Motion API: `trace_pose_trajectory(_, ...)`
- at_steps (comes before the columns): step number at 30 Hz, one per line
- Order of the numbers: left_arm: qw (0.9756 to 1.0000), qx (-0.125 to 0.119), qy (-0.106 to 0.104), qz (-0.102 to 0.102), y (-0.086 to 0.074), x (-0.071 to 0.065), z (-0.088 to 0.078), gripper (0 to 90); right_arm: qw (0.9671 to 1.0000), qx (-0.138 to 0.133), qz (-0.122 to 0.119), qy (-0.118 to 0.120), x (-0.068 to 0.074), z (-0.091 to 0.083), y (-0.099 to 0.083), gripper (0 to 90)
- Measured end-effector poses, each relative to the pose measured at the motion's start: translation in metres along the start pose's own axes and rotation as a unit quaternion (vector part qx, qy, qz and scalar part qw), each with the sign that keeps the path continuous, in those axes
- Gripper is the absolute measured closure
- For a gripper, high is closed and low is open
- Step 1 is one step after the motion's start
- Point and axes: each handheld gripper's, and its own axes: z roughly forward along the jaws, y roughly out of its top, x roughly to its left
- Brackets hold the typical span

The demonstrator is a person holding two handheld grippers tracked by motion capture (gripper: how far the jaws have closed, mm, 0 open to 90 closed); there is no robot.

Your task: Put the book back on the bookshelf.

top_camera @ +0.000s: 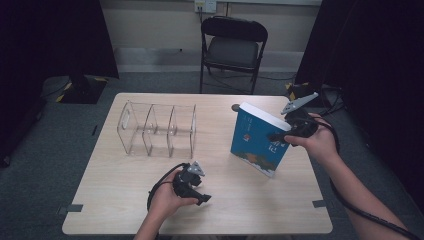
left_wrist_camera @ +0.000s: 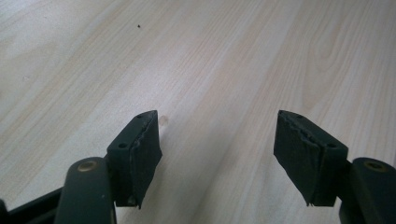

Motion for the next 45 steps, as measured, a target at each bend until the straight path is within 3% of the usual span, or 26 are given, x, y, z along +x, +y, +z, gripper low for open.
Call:
trace_pose_trajectory(8,1.0000,0.000,0.004,0.005,0.001,-0.001,-0.002,31.4,0.9993,-0.003,-0.031,0.022,0.025,-0.019,-0.004,61.3)
trace_pose_trajectory(14,0.9999,-0.011,0.008,-0.004,0.000,0.002,-0.008,31.0,0.9976,0.001,-0.054,0.044,0.049,-0.015,-0.009,61.2)
trace_pose_trajectory(21,0.9998,-0.014,0.013,-0.009,-0.002,0.004,-0.012,30.6,0.9929,-0.012,-0.083,0.084,0.072,-0.012,-0.008,61.1)
trace_pose_trajectory(24,0.9997,-0.017,0.014,-0.011,-0.002,0.004,-0.012,30.8,0.9912,-0.011,-0.100,0.086,0.080,-0.006,-0.008,61.1)
trace_pose_trajectory(45,0.9996,-0.021,0.017,-0.002,0.006,0.001,-0.016,30.5,0.9877,-0.030,-0.130,0.081,0.082,-0.004,-0.010,58.3)
